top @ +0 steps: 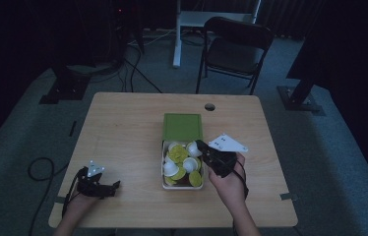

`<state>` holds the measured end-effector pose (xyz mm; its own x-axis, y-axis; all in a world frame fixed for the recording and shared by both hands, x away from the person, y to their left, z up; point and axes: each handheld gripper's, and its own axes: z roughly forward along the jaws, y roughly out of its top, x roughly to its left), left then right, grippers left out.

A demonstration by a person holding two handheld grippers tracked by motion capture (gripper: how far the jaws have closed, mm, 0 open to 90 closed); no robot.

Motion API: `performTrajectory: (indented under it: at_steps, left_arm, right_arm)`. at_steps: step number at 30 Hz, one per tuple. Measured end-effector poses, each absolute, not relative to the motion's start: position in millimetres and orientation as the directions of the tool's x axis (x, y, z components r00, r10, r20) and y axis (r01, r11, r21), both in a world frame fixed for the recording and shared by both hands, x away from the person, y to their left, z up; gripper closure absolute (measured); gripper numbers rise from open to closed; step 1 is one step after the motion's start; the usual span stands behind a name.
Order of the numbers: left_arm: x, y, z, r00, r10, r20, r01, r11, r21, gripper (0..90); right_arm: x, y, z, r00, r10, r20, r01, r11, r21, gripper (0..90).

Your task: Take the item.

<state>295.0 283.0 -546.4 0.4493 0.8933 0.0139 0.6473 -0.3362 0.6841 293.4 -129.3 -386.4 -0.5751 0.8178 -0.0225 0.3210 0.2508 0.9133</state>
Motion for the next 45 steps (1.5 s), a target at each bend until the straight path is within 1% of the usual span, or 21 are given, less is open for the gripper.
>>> performTrajectory:
  at_steps: [7, 30, 38, 45]
  left_arm:
    - [295.0, 283.2, -546.4, 0.451, 0.892, 0.016, 0.647, -0.339, 0.683, 0.5]
    - [295.0, 283.1, -546.4, 0.450, 0.893, 0.016, 0.647, -0.338, 0.683, 0.5]
    - [295.0, 283.1, -546.4, 0.450, 0.893, 0.016, 0.647, -0.338, 0.684, 0.5]
    - [295.0, 283.1, -546.4, 0.450, 0.893, 0.016, 0.647, -0.339, 0.683, 0.5]
  right_arm:
    - [292.6, -148.3, -383.2, -0.546, 0.837, -0.036, 0.322, 0.250, 0.913, 90.0]
    - [288.8, -218.4, -392.6, -0.419, 0.908, -0.004, 0.353, 0.167, 0.921, 90.0]
    - [287.9, -237.5, -402.7, -0.380, 0.925, -0.014, 0.376, 0.169, 0.911, 90.0]
    - [289.3, -251.0, -418.9, -0.350, 0.937, -0.009, 0.400, 0.158, 0.903, 90.0]
